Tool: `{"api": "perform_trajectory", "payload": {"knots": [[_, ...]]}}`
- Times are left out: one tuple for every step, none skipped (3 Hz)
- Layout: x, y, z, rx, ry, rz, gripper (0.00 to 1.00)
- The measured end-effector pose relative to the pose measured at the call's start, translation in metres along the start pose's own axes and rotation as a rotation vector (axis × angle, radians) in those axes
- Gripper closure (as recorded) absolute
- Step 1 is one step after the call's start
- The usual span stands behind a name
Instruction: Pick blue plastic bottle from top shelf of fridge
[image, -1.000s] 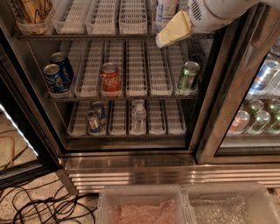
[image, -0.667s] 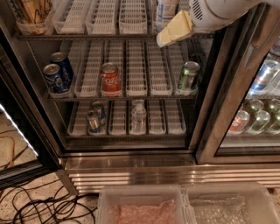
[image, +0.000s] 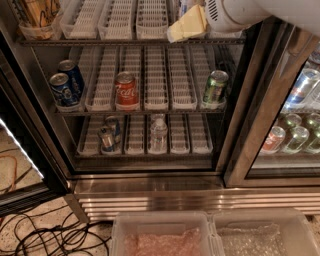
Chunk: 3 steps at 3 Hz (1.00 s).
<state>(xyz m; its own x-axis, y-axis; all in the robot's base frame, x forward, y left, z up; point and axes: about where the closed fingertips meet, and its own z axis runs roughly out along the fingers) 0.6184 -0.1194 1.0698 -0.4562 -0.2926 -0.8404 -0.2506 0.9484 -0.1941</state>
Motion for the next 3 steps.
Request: {"api": "perform_trajectory", "payload": {"knots": [[-0.01, 0.002, 0.005, 0.001, -0.035, 0.045, 0.15], [-0.017, 0.002, 0.009, 0.005, -0.054, 0.079, 0.24], [-0.033, -0.01, 0.015, 0.046, -0.1, 0.098, 0.26]]}}
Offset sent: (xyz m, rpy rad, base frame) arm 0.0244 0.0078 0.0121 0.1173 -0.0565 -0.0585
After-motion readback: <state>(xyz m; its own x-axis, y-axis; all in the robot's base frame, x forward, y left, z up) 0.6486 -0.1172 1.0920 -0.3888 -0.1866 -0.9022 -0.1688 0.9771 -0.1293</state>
